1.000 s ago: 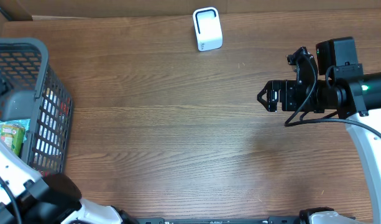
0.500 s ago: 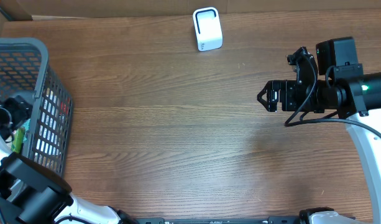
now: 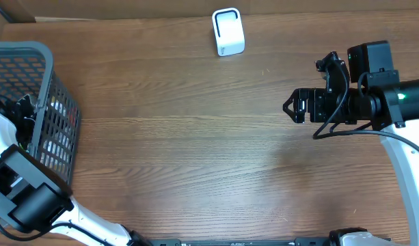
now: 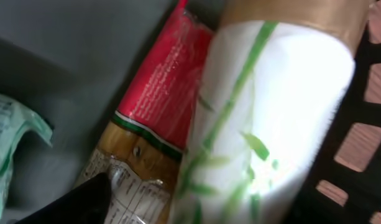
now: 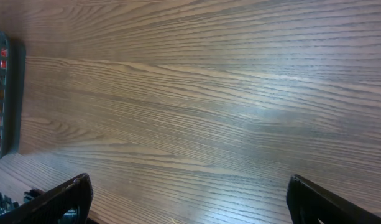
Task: Scan the item barcode
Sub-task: 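Grasp the white tube in the basket with the left gripper and lift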
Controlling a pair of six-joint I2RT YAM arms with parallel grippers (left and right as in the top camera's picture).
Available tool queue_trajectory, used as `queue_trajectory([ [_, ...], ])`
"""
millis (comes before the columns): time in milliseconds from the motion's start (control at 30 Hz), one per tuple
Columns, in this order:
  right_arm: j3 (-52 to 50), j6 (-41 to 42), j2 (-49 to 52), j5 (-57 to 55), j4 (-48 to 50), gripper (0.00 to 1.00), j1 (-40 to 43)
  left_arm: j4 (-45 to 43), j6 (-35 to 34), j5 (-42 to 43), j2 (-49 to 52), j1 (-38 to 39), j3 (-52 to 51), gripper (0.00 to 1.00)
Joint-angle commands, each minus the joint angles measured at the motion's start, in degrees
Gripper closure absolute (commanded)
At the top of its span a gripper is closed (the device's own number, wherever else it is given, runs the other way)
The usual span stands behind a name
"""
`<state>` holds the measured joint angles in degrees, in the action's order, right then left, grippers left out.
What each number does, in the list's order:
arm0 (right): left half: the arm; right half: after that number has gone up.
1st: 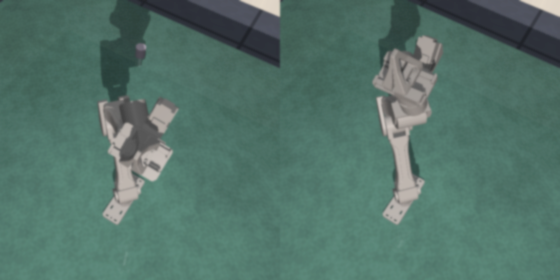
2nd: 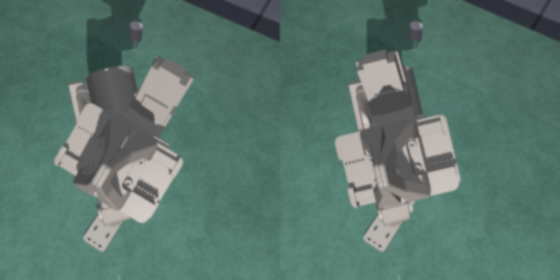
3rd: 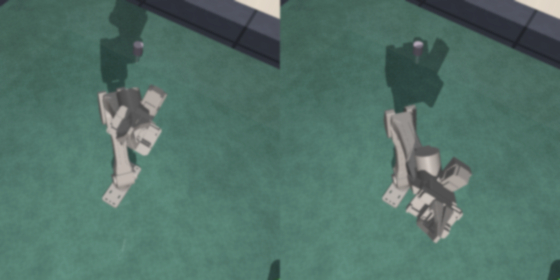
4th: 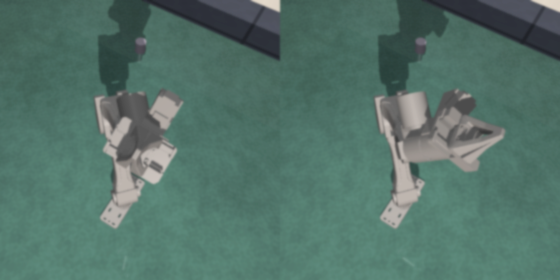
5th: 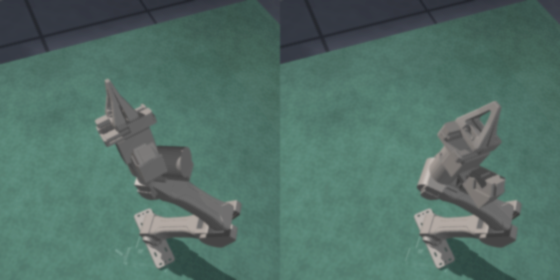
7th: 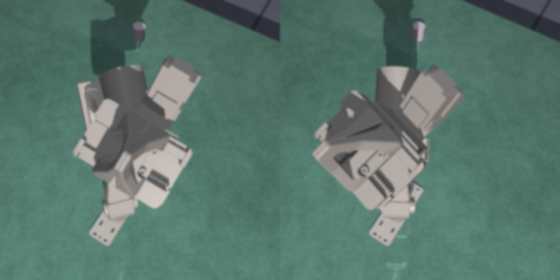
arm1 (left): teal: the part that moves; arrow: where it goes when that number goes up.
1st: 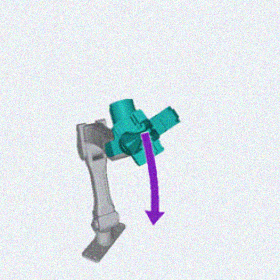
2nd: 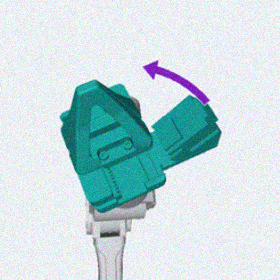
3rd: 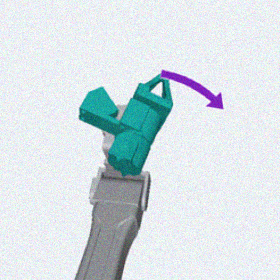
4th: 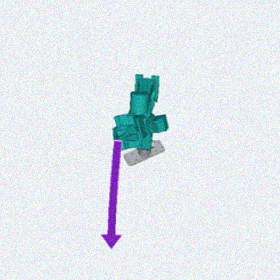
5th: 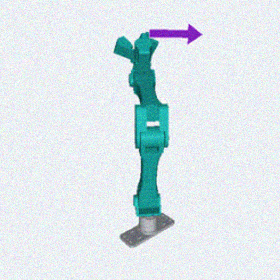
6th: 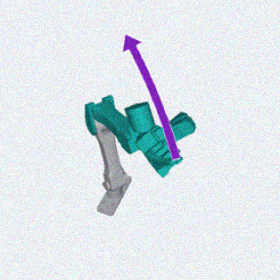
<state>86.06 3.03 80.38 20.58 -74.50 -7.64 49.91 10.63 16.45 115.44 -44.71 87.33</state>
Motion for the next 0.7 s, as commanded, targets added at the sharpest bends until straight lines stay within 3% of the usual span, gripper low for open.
queue_trajectory([
  [0, 1.3, 0.2, 0.0, 0.3, 0.2, 0.00, -0.2, 0.4, 1.2, -0.3, 2.4, 0.2, -0.9, 0.31],
  [33, 1.3, 0.2, 0.0, 0.3, 0.2, 0.00, -0.2, 0.4, 1.2, -0.3, 2.4, 0.2, -0.9, 0.37],
  [167, 1.3, 0.2, 0.0, 0.5, 0.3, 0.00, -0.2, 0.7, 1.1, -0.3, 2.4, 0.2, -0.9, 0.94],
  [400, 1.3, 0.2, 0.0, 0.5, 0.2, 0.00, -0.2, 4.1, -1.0, -0.3, 2.4, 0.0, 2.5, 0.96],
  [667, 1.3, 0.2, 0.0, 0.5, 0.2, 0.00, -0.2, 19.6, -7.0, -0.3, 0.5, 0.0, 25.4, 0.96],
])
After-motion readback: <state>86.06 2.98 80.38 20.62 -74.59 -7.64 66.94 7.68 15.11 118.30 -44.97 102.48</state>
